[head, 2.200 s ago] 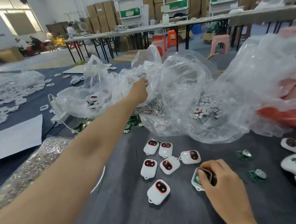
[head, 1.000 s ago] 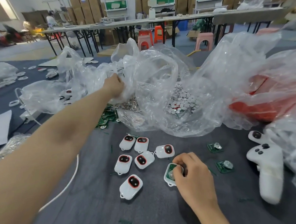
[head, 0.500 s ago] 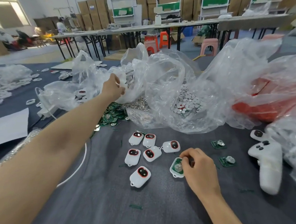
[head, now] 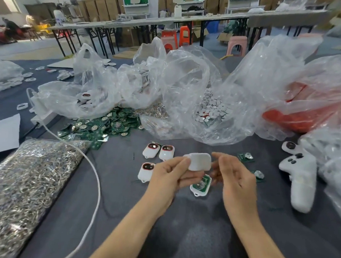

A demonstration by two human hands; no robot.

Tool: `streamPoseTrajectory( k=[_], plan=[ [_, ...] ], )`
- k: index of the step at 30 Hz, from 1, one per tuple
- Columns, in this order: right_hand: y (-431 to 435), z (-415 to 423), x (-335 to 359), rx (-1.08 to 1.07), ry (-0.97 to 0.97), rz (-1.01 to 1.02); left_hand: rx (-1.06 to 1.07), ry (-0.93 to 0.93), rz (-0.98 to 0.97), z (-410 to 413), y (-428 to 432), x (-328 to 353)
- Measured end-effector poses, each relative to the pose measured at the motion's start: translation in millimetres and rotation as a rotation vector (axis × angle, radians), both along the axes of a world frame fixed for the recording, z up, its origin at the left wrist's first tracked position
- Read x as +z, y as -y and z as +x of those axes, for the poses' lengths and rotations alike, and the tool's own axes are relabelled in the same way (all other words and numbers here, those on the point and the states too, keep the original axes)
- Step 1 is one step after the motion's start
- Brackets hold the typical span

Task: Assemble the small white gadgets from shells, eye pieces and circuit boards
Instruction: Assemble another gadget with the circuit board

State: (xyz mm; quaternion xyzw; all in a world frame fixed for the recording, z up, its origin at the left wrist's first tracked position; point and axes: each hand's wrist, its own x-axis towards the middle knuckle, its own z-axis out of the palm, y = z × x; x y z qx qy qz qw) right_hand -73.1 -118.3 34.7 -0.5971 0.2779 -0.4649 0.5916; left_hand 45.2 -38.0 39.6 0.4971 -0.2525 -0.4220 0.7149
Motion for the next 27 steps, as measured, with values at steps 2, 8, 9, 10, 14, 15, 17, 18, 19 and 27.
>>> streamPoseTrajectory(
  k=[2, 8, 9, 10, 14, 15, 17, 18, 19, 27],
  plan=[
    [-2.4, -1.0, 4.1, 0.081, -0.028, -0.007, -0.045, -0.017, -0.018, -2.1, -1.9, 0.4],
    [-0.8, -0.1, 6.3, 0.164, 0.026, 0.078, -0.098, -0.119, -0.033, 2.4, -4.8, -1.9],
    [0.2, 0.2, 6.7, 0.175, 0.070, 0.150, -0.130, -0.143, -0.051, 2.2, -5.1, -2.2],
    [1.3, 0.3, 7.6, 0.193, 0.113, 0.223, -0.156, -0.168, -0.068, 2.3, -5.3, -2.6],
    [2.6, 1.1, 9.7, 0.270, 0.182, 0.335, -0.146, -0.219, -0.090, 3.4, -4.7, -4.0],
    [2.0, 1.4, 9.8, 0.280, 0.191, 0.343, -0.135, -0.228, -0.091, 3.6, -4.7, -3.8],
    [0.8, 1.4, 9.8, 0.290, 0.205, 0.363, -0.135, -0.241, -0.091, 3.3, -4.5, -2.7],
    [0.6, 1.1, 9.9, 0.295, 0.207, 0.372, -0.143, -0.248, -0.088, 3.3, -4.7, -2.1],
    [0.7, 0.7, 10.0, 0.301, 0.204, 0.375, -0.152, -0.254, -0.085, 3.1, -5.0, -0.8],
    [2.2, -1.0, 10.2, 0.395, 0.179, 0.406, -0.229, -0.305, -0.103, 5.2, -9.7, 1.8]
  ],
)
